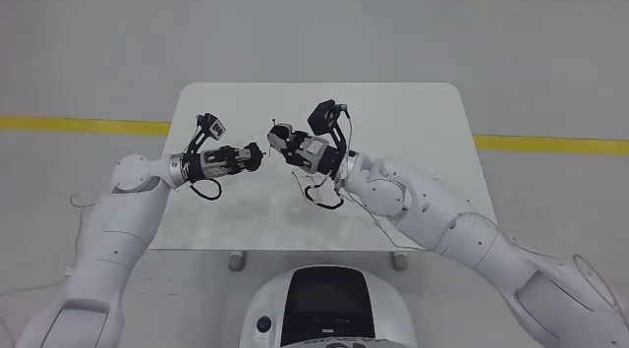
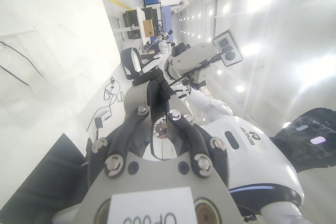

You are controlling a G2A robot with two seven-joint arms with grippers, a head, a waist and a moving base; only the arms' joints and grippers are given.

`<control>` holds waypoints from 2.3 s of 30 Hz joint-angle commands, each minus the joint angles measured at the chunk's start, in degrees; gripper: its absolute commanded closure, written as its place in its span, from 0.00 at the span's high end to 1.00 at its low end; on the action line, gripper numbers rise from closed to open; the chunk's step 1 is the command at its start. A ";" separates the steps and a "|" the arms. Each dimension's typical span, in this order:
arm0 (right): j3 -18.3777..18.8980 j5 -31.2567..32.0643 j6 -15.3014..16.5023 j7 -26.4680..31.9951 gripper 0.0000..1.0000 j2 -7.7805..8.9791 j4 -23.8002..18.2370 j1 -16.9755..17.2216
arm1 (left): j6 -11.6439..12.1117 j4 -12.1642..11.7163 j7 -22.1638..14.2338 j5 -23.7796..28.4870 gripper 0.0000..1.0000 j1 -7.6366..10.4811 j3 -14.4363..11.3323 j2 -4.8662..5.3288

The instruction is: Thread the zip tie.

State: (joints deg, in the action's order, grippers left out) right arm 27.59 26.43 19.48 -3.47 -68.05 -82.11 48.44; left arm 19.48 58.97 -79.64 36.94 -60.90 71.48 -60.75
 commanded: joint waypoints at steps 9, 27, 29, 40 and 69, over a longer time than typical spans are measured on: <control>-4.07 4.52 0.00 -7.01 0.00 0.60 1.03 -2.33 | 0.00 0.00 0.00 0.00 0.00 0.00 0.00 0.00; -13.77 7.05 0.00 -19.62 0.00 1.68 4.30 -7.91 | 0.00 0.00 0.00 0.00 0.00 0.00 0.00 0.00; -13.77 7.05 0.00 -19.62 0.00 1.68 4.30 -7.91 | 0.00 0.00 0.00 0.00 0.00 0.00 0.00 0.00; -10.44 11.21 0.00 -18.42 0.00 2.04 3.49 -5.52 | -3.47 0.48 0.00 -1.78 0.00 -0.33 0.14 0.79; -11.13 16.71 0.00 -22.67 0.00 4.77 -0.76 -4.24 | -5.99 9.77 2.11 13.34 0.00 -0.66 -12.94 10.85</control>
State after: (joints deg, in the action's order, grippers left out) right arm 16.04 42.92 19.42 -26.63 -63.24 -82.58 43.74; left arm 13.71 68.49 -77.93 50.60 -61.42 58.51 -49.92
